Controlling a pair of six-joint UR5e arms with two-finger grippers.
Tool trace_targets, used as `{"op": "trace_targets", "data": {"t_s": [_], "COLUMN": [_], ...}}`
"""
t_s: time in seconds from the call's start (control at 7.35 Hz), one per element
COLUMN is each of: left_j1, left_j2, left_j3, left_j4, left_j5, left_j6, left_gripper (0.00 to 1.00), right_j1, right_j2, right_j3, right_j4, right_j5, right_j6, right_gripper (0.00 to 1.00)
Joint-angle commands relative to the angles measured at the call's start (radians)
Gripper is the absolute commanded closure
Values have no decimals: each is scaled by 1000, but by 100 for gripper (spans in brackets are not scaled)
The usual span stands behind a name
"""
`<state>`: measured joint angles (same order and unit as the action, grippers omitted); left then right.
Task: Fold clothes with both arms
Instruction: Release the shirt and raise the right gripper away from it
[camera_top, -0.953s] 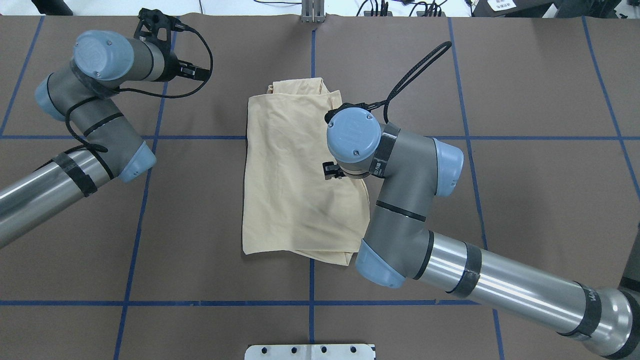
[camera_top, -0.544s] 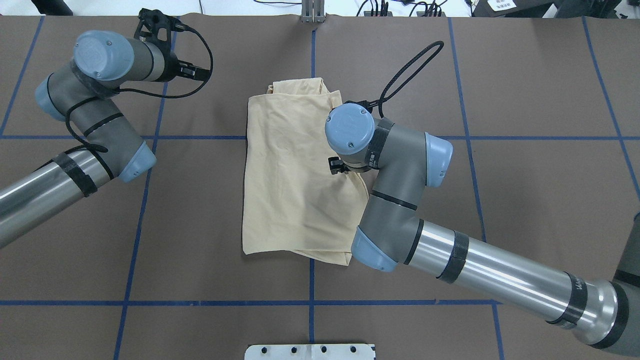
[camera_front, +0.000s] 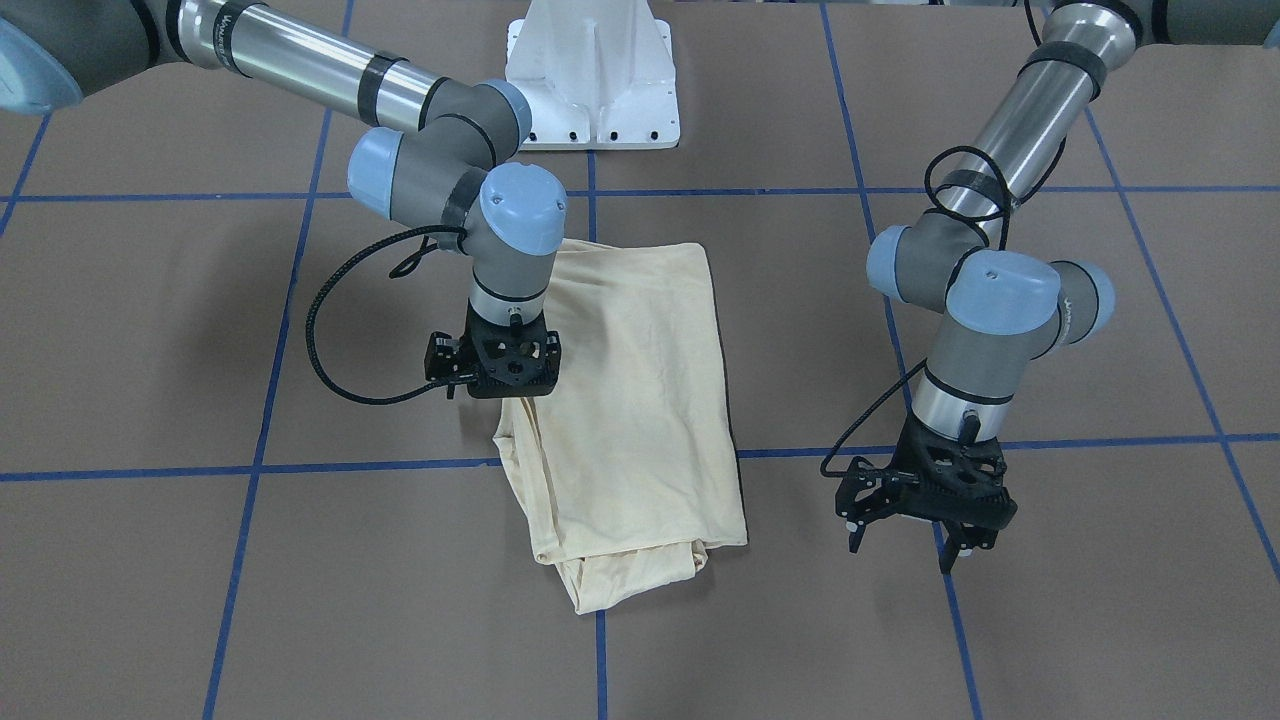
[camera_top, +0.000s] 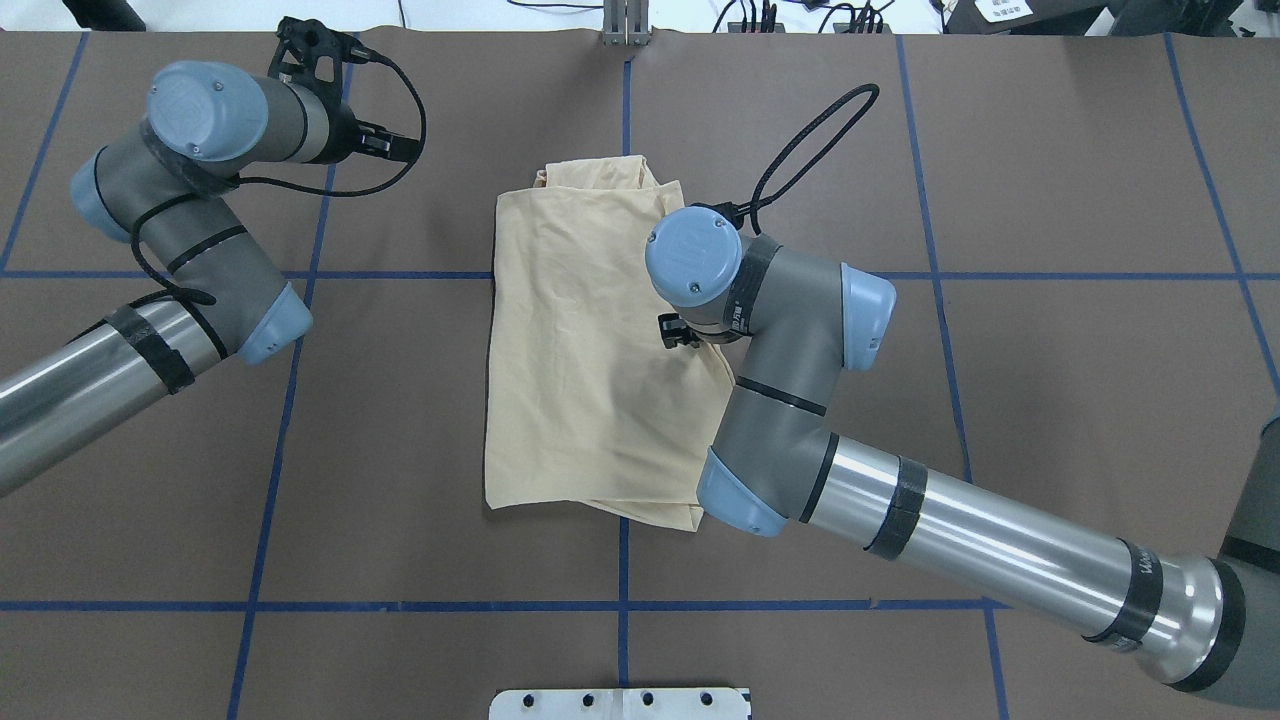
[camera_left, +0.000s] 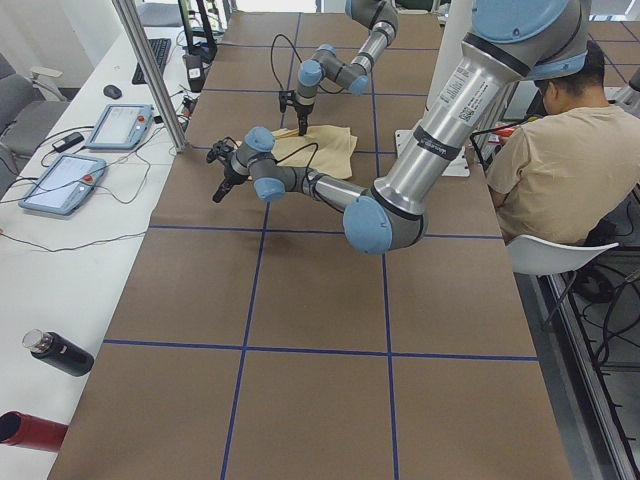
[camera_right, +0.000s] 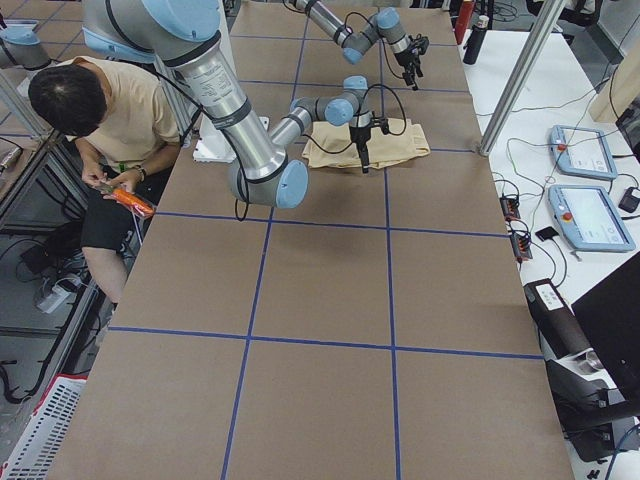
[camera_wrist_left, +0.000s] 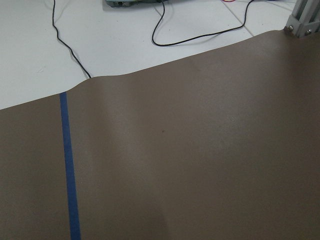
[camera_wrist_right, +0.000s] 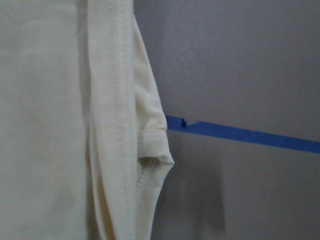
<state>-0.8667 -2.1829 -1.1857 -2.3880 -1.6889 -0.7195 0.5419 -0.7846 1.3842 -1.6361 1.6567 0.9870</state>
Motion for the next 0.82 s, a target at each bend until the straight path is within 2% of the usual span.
{"op": "trace_targets", "data": {"t_s": [0.0, 0.41, 0.54, 0.68], "left_j1": [2, 2, 2, 0], "left_j2": [5, 5, 6, 38], "left_j3": [-2, -9, -32, -81], "left_j4": [-2, -2, 3, 4], "left_j5": [0, 0, -33, -111], "left_j6": [0, 0, -1, -46], "left_gripper": [0, 0, 0, 0], "right_j1": [41, 137, 162, 170], "right_j2": [-4, -62, -62, -68], "right_j3": [-19, -1, 36, 111], "right_j4": [-7, -53, -53, -48], "right_j5": [2, 12, 24, 69], "right_j6": [-46, -146, -154, -153], "right_gripper": [0, 0, 0, 0]}}
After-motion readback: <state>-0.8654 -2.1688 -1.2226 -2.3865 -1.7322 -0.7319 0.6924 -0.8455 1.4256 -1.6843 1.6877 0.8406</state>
